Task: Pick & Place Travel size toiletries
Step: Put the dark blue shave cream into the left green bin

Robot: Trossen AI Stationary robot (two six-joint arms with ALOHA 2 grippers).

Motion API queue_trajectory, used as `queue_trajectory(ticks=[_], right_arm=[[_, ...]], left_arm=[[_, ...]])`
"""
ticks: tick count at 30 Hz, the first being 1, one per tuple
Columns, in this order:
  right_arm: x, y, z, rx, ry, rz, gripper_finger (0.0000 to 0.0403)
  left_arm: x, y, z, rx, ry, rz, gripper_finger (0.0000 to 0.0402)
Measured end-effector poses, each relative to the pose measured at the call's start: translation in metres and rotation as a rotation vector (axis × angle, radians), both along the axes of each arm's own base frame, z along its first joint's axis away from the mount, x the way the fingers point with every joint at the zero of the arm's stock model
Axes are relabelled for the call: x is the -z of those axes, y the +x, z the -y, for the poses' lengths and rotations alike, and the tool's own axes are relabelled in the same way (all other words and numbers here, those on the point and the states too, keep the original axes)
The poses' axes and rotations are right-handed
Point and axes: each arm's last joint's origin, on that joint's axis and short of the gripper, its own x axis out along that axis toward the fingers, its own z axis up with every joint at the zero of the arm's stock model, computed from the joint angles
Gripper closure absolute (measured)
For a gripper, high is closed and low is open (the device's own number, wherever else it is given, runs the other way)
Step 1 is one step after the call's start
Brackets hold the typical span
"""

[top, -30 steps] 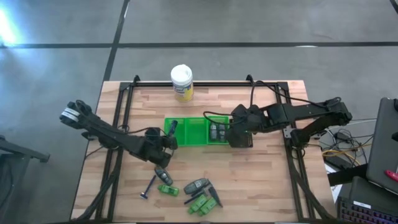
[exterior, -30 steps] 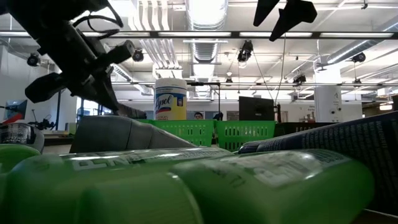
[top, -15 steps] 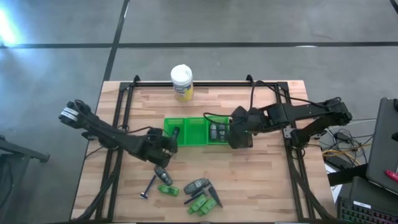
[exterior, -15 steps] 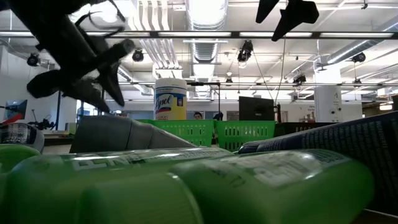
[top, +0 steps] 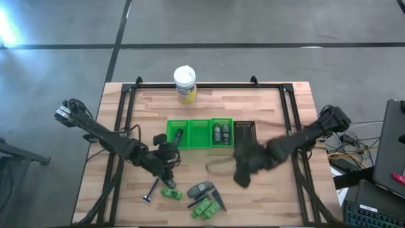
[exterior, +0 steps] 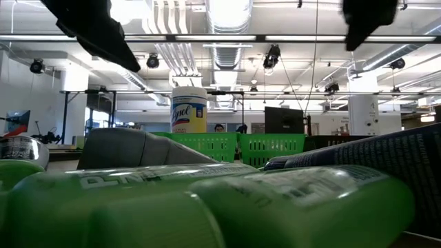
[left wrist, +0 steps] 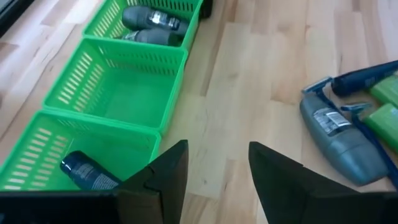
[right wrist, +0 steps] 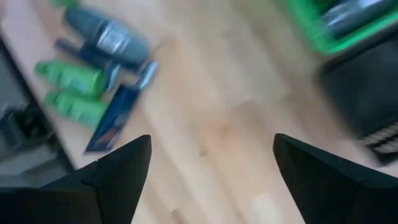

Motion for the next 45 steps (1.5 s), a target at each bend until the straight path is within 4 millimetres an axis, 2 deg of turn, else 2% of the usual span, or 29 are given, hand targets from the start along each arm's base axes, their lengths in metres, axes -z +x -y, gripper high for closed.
queue_trajectory(ticks=[4,7,10,14,19,25,32,38,45], right_arm=[[0.023,0.001,-0.040,-0.024,0.026,-0.008,0.0090],[0.042,0.005,-0.065,0.025,0.071,0.006,0.0097],[0.057,0.016,-0.082,0.124,0.157,0.042,0.0103],[0.073,0.033,-0.094,0.251,0.228,0.068,0.0108],[0.084,0.062,-0.092,0.331,0.264,0.045,0.0106],[0.099,0.093,-0.082,0.384,0.268,-0.040,0.0084],[0.103,0.106,-0.080,0.418,0.177,-0.146,0.0064],[0.118,0.120,-0.075,0.409,0.178,-0.172,0.0093],[0.133,0.127,-0.069,0.375,0.155,-0.242,0.0139]], left_arm=[[-0.003,-0.007,-0.003,0.012,-0.005,-0.016,0.0235],[-0.004,-0.015,-0.006,0.041,-0.013,-0.072,0.0240],[-0.004,-0.023,-0.010,0.069,0.014,-0.128,0.0243],[-0.005,-0.031,-0.012,0.133,0.036,-0.185,0.0243],[-0.007,-0.043,-0.009,0.209,0.033,-0.212,0.0245],[-0.002,-0.064,-0.004,0.276,0.028,-0.186,0.0245],[0.007,-0.096,-0.011,0.256,-0.064,-0.129,0.0245],[0.011,-0.110,-0.019,0.213,-0.090,-0.042,0.0245],[0.011,-0.114,-0.023,0.224,-0.073,-0.022,0.0245]])
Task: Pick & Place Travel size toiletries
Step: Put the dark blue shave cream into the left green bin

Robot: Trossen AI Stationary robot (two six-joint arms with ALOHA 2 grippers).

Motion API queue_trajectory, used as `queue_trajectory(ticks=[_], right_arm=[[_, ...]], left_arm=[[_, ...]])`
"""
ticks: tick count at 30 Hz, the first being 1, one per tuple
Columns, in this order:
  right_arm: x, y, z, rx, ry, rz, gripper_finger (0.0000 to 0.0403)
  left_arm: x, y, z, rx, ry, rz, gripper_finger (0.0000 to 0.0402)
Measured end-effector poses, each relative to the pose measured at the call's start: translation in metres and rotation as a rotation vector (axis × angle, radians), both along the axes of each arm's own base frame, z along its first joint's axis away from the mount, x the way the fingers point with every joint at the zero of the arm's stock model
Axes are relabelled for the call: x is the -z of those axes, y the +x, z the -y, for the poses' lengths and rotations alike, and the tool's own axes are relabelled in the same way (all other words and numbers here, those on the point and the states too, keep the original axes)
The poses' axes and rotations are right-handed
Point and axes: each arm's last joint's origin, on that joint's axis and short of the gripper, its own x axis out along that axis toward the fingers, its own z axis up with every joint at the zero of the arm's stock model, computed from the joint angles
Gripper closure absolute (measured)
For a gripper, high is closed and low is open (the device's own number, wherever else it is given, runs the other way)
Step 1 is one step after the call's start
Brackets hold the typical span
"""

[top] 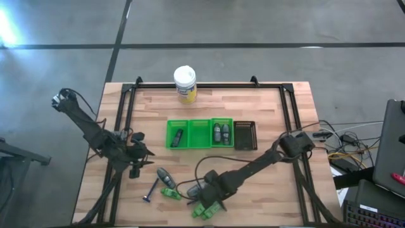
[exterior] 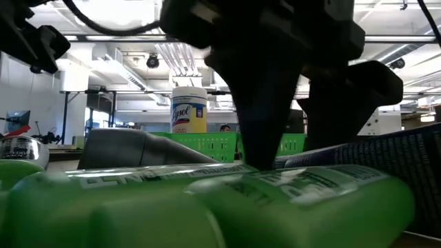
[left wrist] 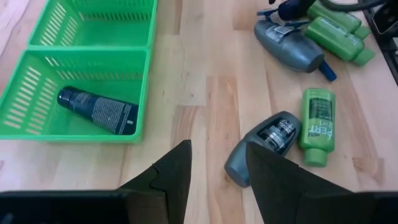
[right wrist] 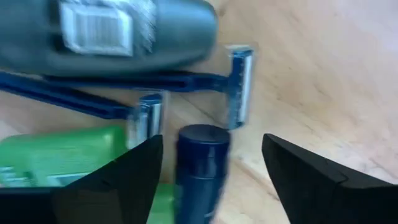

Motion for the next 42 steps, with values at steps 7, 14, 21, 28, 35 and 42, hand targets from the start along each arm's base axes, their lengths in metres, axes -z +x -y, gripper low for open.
queue_trajectory(ticks=[7,14,21,28,35,42], right_arm=[[0.000,-0.003,0.001,-0.010,0.000,-0.031,0.0192],[0.013,0.001,0.004,-0.014,0.022,-0.065,0.0235],[0.010,0.000,0.008,-0.061,0.054,-0.097,0.0282],[0.000,-0.003,0.010,-0.039,0.050,-0.096,0.0282],[-0.092,-0.017,0.045,0.294,-0.129,0.199,0.0282],[-0.166,-0.037,0.101,0.808,-0.511,0.751,0.0282]], left_arm=[[0.003,-0.001,-0.001,0.000,0.009,-0.007,0.0245],[0.011,-0.002,-0.002,-0.006,0.026,-0.023,0.0245],[0.009,-0.001,-0.002,-0.013,0.021,-0.001,0.0245],[0.007,0.000,-0.001,-0.017,0.016,0.020,0.0245],[-0.016,0.009,0.007,0.093,0.122,0.237,0.0246],[-0.046,0.028,0.016,0.061,0.572,0.536,0.0246]])
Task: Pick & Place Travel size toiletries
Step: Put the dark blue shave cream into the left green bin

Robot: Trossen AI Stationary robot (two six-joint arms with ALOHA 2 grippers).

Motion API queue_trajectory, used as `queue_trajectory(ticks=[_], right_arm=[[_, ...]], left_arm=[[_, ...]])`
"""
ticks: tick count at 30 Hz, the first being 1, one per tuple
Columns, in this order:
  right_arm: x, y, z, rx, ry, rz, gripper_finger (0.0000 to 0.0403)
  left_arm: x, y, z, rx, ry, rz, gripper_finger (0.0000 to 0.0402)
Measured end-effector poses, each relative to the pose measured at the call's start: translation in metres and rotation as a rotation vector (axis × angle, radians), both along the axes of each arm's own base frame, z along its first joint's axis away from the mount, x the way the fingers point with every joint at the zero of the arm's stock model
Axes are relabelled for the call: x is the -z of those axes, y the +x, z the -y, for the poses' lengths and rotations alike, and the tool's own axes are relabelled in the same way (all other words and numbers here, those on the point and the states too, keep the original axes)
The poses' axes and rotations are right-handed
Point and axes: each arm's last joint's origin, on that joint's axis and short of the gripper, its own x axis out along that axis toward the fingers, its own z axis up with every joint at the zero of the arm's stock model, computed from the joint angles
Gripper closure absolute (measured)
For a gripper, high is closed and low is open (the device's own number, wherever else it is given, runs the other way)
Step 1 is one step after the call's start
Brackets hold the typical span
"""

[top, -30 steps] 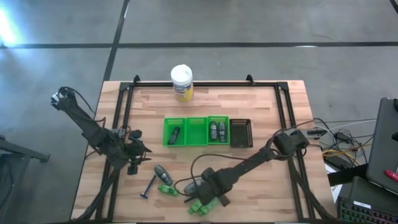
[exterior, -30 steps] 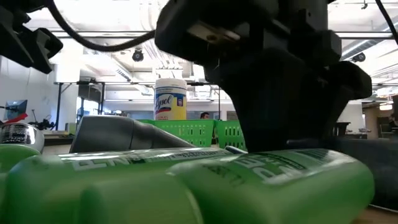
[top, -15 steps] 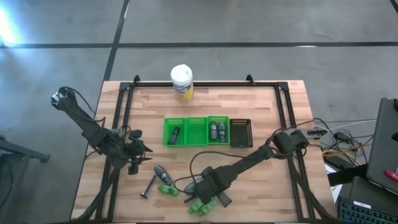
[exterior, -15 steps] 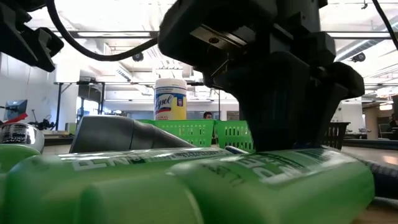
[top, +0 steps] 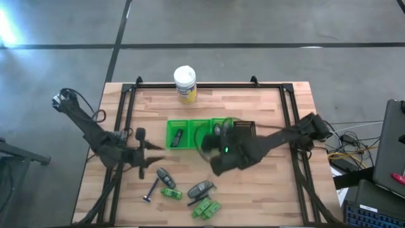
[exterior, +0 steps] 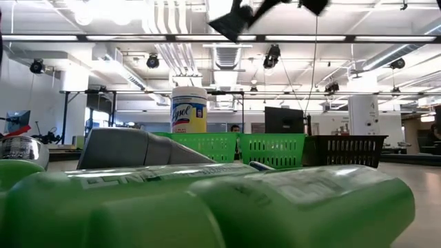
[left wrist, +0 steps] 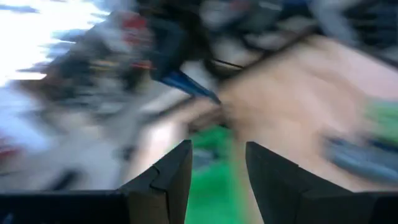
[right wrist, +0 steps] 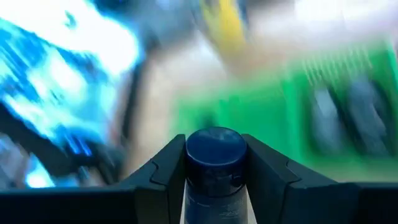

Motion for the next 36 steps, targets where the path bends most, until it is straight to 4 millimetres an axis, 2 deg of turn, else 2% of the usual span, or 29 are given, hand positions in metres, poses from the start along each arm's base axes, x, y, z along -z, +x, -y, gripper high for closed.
queue_trajectory(ticks=[3,5,11,18,22,30,36], right_arm=[[-0.016,0.003,0.011,0.085,-0.177,0.106,0.0282],[-0.026,0.007,0.015,0.119,-0.282,0.143,0.0282],[-0.059,0.031,0.029,0.113,-0.398,0.207,0.0282],[-0.098,0.045,0.053,-0.006,-0.502,0.331,0.0276],[-0.099,0.048,0.064,-0.059,-0.477,0.394,0.0278],[-0.096,0.050,0.066,-0.085,-0.462,0.387,0.0278],[-0.095,0.050,0.065,-0.096,-0.437,0.410,0.0280]], left_arm=[[-0.015,0.004,-0.003,-0.224,-0.034,0.163,0.0245],[-0.025,0.006,-0.007,-0.281,-0.124,0.267,0.0245],[-0.041,0.015,-0.030,-0.271,-0.298,0.502,0.0226],[-0.044,0.029,-0.049,-0.208,-0.306,0.557,0.0165],[-0.046,0.039,-0.056,-0.186,-0.251,0.554,0.0153],[-0.046,0.054,-0.072,-0.254,-0.267,0.561,0.0154],[-0.047,0.057,-0.074,-0.193,-0.271,0.567,0.0173]])
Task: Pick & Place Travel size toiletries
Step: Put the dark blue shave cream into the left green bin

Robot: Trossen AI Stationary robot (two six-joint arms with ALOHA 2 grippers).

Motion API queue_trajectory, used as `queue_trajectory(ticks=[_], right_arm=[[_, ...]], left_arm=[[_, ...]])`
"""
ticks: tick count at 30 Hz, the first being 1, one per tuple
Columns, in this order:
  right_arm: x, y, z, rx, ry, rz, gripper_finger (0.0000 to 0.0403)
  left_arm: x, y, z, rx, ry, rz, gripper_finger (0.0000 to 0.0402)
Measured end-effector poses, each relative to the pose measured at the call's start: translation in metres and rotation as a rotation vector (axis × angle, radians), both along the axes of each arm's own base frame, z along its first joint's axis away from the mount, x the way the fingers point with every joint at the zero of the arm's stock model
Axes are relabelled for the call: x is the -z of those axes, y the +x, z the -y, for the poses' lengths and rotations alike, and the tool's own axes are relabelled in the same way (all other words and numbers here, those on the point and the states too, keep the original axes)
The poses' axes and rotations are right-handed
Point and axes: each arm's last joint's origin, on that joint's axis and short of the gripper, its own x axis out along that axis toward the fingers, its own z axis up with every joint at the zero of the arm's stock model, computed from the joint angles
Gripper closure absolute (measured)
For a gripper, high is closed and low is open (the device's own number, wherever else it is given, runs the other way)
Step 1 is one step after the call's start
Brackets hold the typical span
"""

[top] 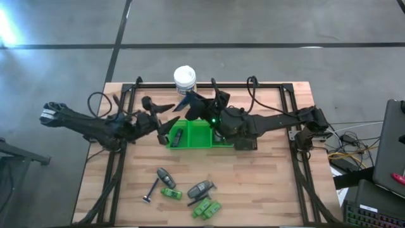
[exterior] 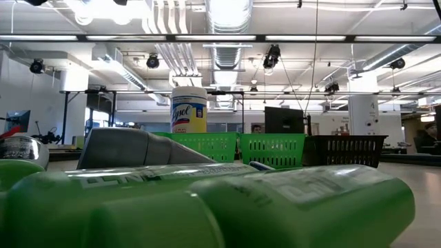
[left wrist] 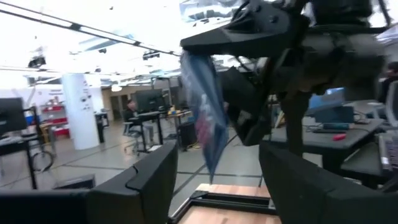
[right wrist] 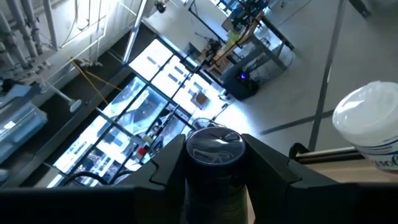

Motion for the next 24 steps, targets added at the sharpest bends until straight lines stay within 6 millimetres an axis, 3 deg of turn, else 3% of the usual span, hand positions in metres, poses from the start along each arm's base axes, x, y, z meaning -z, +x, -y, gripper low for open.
queue_trajectory(ticks=[8,19,24], right_arm=[[0.002,0.000,0.000,-0.015,0.032,0.013,0.0277],[0.008,0.001,-0.001,-0.009,0.064,0.002,0.0273],[0.008,0.001,-0.001,-0.008,0.056,-0.008,0.0273]], left_arm=[[0.005,0.007,0.001,0.005,0.009,-0.030,0.0257],[-0.007,0.010,-0.002,-0.042,0.052,-0.069,0.0372],[-0.008,0.011,-0.003,-0.051,0.061,-0.111,0.0394]])
